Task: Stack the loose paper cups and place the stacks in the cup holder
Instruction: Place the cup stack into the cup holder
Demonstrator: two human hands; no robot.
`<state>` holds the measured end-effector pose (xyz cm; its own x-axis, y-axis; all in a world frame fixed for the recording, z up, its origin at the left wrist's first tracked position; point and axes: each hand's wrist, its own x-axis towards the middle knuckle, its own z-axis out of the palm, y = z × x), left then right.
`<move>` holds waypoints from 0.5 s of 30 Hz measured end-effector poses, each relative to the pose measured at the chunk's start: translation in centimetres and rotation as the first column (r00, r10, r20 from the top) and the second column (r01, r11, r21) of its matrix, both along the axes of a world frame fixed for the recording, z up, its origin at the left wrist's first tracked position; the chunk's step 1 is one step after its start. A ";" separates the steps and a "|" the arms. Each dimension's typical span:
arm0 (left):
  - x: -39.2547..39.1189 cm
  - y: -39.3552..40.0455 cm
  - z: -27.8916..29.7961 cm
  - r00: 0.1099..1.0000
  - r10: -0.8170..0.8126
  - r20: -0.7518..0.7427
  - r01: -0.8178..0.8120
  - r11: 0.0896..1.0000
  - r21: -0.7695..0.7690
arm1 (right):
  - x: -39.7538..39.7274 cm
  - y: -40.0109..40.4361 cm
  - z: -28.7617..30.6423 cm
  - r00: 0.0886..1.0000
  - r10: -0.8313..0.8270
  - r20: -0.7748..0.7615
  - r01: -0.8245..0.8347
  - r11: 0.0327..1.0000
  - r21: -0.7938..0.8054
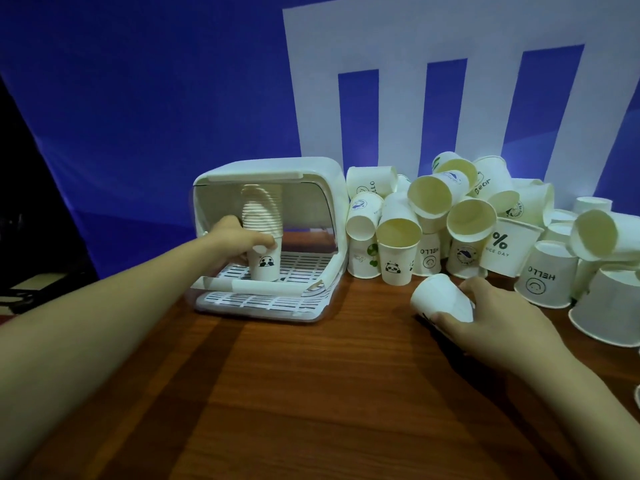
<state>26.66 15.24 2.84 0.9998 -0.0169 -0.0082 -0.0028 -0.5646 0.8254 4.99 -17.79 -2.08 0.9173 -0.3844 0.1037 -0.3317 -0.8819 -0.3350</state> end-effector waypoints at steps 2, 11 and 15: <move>-0.1 -0.2 -0.2 0.999 0.021 0.035 -0.022 0.999 0.034 | 0.0 0.0 0.0 1.000 0.006 0.001 -0.006 1.000 -0.001; 0.8 1.8 -1.2 0.982 0.129 0.137 -0.134 0.991 0.026 | -0.1 0.1 -0.1 1.000 0.010 0.021 -0.010 1.000 0.027; 2.3 1.8 -0.9 0.993 0.112 0.033 -0.111 0.994 -0.017 | -0.1 0.2 -0.1 1.000 0.008 0.009 -0.008 1.000 0.016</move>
<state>28.97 17.05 1.89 0.9952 0.0950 0.0251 0.0315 -0.5507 0.8341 4.87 -17.62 -2.19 0.9195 -0.3785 0.1063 -0.3213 -0.8792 -0.3519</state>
